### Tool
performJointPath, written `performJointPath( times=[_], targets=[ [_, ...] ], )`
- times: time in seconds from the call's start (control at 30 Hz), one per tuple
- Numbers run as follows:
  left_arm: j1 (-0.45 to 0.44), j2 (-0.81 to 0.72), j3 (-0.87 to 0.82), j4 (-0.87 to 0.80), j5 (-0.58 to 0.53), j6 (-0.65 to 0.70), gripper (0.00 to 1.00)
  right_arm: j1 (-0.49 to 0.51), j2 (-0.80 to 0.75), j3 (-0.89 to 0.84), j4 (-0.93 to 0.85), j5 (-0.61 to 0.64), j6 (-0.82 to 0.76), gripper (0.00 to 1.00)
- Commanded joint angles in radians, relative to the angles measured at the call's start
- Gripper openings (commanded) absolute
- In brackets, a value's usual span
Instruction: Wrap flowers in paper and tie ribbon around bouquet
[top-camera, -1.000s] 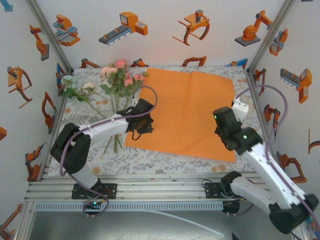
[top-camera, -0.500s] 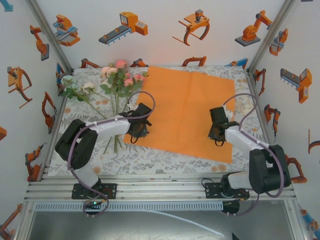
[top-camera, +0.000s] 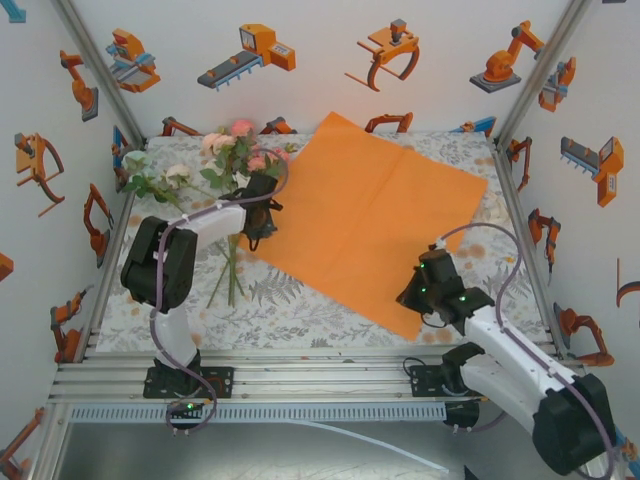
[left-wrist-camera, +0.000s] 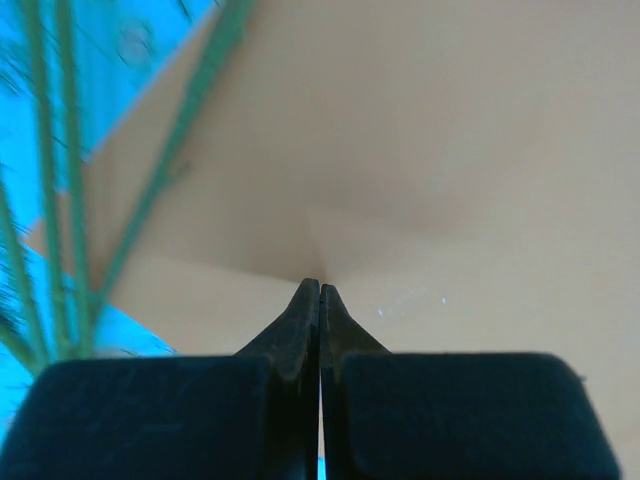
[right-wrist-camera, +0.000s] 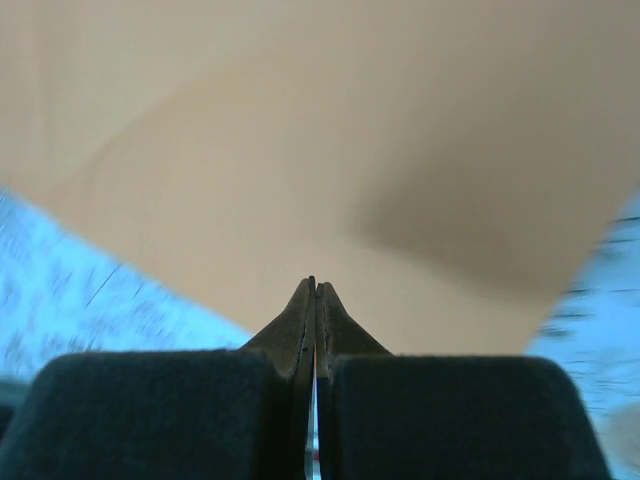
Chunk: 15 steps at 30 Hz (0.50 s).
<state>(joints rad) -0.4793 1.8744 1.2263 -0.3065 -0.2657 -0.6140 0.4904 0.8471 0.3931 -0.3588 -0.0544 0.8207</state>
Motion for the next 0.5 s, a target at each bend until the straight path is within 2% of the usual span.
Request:
performJointPath(
  times=[0.0,0.07,0.17,0.2,0.27,0.33,0.4,0.47],
  targets=[
    [0.022,-0.051,0.037,0.013,0.020,0.071,0.15,0.146,0.017,0.019,0.038,-0.077,0.059,0.00],
    [0.021,-0.114,0.025,0.012,0.046,0.076,0.25,0.146,0.048,0.133,-0.085,-0.030,0.013,0.00],
    [-0.002,-0.234,-0.046,0.051,0.127,0.039,0.33,0.118,0.040,0.259,-0.175,0.154,-0.056,0.00],
    [-0.018,-0.266,-0.080,0.089,0.157,0.014,0.35,0.068,0.043,0.269,-0.148,0.169,-0.078,0.01],
    [-0.059,-0.284,-0.122,0.126,0.191,-0.025,0.37,-0.080,0.095,0.281,-0.089,0.105,-0.110,0.01],
    [-0.105,-0.255,-0.105,0.099,0.157,-0.052,0.36,-0.231,0.179,0.292,-0.027,0.035,-0.135,0.00],
    [-0.132,-0.187,-0.052,0.024,0.120,-0.068,0.35,-0.319,0.275,0.309,0.029,0.037,-0.174,0.00],
    [-0.136,-0.121,-0.008,-0.038,0.092,-0.090,0.28,-0.374,0.365,0.330,0.059,0.055,-0.195,0.00]
  ],
)
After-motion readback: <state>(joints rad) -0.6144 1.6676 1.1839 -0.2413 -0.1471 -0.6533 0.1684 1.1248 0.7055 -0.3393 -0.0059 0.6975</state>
